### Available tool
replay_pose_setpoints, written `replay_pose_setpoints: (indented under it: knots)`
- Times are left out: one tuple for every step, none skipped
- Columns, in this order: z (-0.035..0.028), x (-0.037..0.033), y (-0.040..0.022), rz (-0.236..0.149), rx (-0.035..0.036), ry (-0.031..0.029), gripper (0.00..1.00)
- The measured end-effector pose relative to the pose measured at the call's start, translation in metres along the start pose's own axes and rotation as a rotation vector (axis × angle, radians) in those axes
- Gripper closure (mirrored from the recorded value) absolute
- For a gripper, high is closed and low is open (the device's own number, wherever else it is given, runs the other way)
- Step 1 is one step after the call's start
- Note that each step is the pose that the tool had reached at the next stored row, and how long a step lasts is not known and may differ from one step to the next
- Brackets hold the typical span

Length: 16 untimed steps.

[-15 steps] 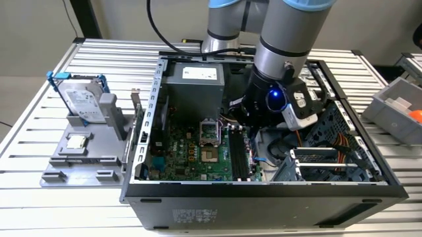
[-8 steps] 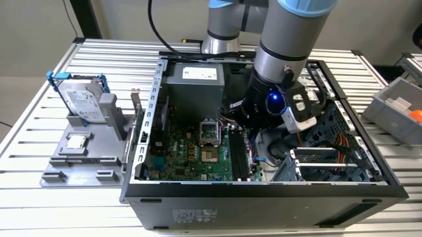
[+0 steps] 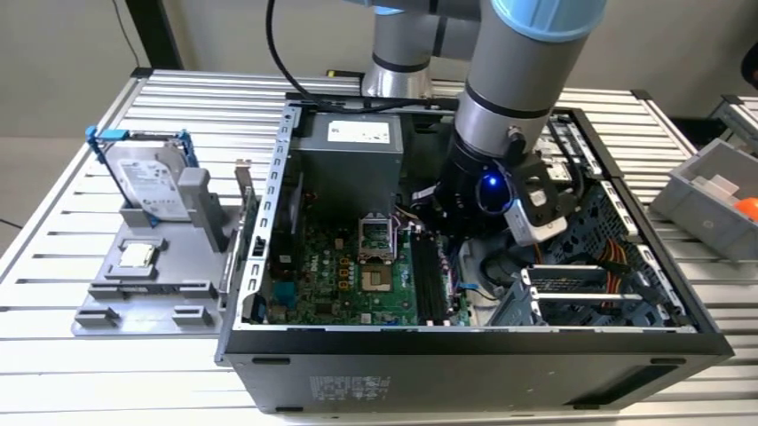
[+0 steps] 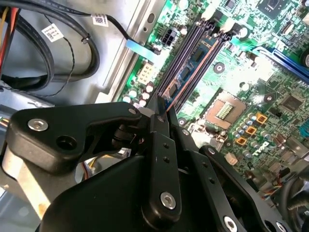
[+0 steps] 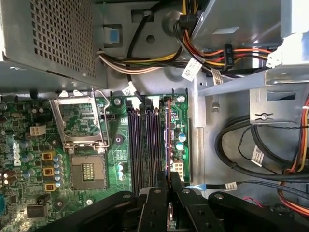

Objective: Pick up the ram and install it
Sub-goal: 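Insert the ram into the slot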

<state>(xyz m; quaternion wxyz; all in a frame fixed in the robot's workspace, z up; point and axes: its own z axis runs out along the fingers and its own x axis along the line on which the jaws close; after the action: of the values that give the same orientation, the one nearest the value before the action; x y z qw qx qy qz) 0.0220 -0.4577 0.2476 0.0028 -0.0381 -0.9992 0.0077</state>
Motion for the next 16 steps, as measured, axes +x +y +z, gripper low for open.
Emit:
replay_pose_setpoints:
  knots:
    - [0.0011, 0.0, -0.0002, 0.0, -0.0001, 0.0, 1.0]
    - [0.0018, 0.0, -0.0006, 0.0, 0.0004, 0.0, 1.0]
    - [0.0025, -0.0001, -0.0011, 0.0, 0.0006, 0.0, 1.0]
    - [0.0033, -0.0001, -0.0015, 0.0, 0.0009, 0.0, 1.0]
    - [0.0041, -0.0001, -0.0019, 0.0, 0.0009, -0.0001, 1.0]
    - [0.0046, -0.0002, -0.0022, 0.0, 0.0019, 0.0, 1.0]
    - [0.0052, -0.0002, -0.0026, 0.0, 0.0022, -0.0001, 1.0]
    - [0.006, -0.0002, -0.0029, 0.0, 0.0026, -0.0002, 1.0]
    - [0.0069, -0.0002, -0.003, 0.0, 0.0028, -0.0002, 1.0]
    - [0.0077, -0.0003, -0.0032, 0.0, 0.0035, -0.0003, 1.0]
    - [0.0086, -0.0002, -0.0034, 0.0, 0.0041, -0.0003, 1.0]
    - [0.0095, -0.0002, -0.0035, 0.0, 0.005, -0.0004, 1.0]
    - [0.0103, -0.0002, -0.0036, 0.0, 0.0059, -0.0004, 1.0]
    - [0.0112, -0.0001, -0.0036, 0.0, 0.0068, -0.0005, 1.0]
    - [0.0121, -0.0001, -0.0037, 0.0, 0.0077, -0.0006, 1.0]
    - [0.013, 0.0, -0.0037, 0.0, 0.0087, -0.0007, 1.0]
